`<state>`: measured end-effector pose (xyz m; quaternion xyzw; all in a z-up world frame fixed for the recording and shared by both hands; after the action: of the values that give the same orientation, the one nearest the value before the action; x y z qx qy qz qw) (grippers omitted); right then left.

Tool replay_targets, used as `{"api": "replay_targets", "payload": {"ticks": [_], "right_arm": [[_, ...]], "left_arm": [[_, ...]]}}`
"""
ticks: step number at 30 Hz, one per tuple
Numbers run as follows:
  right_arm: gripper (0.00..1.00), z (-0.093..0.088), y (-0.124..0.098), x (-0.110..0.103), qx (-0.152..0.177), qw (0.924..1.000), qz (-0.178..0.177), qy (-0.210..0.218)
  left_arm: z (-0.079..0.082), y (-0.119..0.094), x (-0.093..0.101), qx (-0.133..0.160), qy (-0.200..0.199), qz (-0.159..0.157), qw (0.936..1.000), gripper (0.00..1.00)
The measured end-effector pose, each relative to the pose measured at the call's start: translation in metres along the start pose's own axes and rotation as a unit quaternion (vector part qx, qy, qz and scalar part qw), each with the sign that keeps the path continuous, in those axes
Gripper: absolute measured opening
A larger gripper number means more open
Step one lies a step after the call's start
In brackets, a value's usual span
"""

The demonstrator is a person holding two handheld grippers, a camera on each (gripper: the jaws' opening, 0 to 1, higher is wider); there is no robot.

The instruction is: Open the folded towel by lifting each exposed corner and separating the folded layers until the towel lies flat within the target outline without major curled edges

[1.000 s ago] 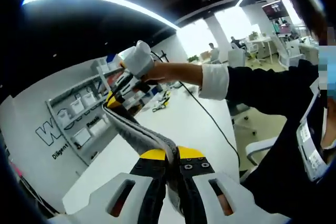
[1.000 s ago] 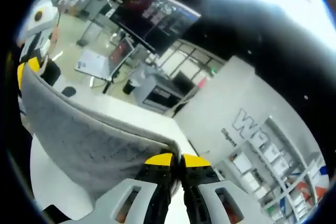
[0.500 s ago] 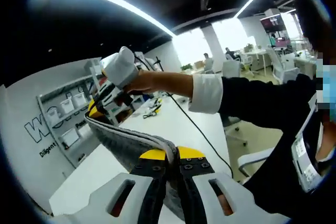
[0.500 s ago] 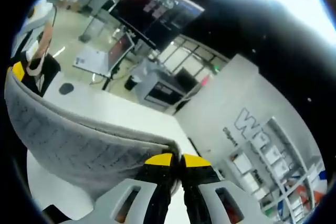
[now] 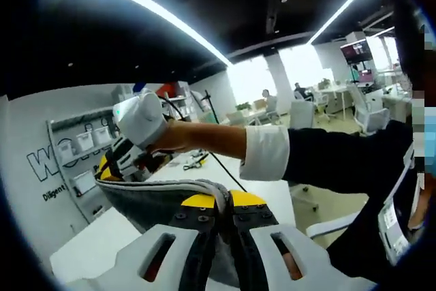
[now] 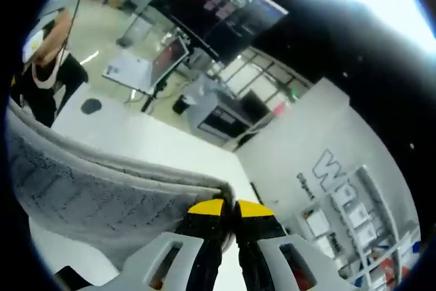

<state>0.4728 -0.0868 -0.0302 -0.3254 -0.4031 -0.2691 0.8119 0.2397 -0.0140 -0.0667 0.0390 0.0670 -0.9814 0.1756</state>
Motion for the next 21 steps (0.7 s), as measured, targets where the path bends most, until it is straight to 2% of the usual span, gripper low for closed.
{"api": "replay_targets", "payload": {"ticks": [9, 21], "right_arm": [[0.0, 0.003, 0.03, -0.008, -0.007, 0.9996, 0.022, -0.019], [0.0, 0.022, 0.072, -0.027, 0.007, 0.9967, 0.049, -0.064]], "left_arm": [[-0.011, 0.012, -0.01, 0.002, 0.002, 0.009, 1.0, 0.04], [-0.024, 0.008, -0.023, 0.036, 0.005, 0.05, 0.9981, 0.04]]}}
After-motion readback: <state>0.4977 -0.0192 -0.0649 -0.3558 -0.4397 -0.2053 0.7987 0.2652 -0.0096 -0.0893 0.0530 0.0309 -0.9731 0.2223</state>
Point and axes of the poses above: the point that each gripper's makers call its tool centre point, and the gripper's own axes: y roughly forward along the fingers, x roughly to its right, z roughly out of its top, the point moved 6 cm from there along -y, roughly backward along the fingers, and after that the axes turned 12 degrees about -y, right-handed, at the moved point
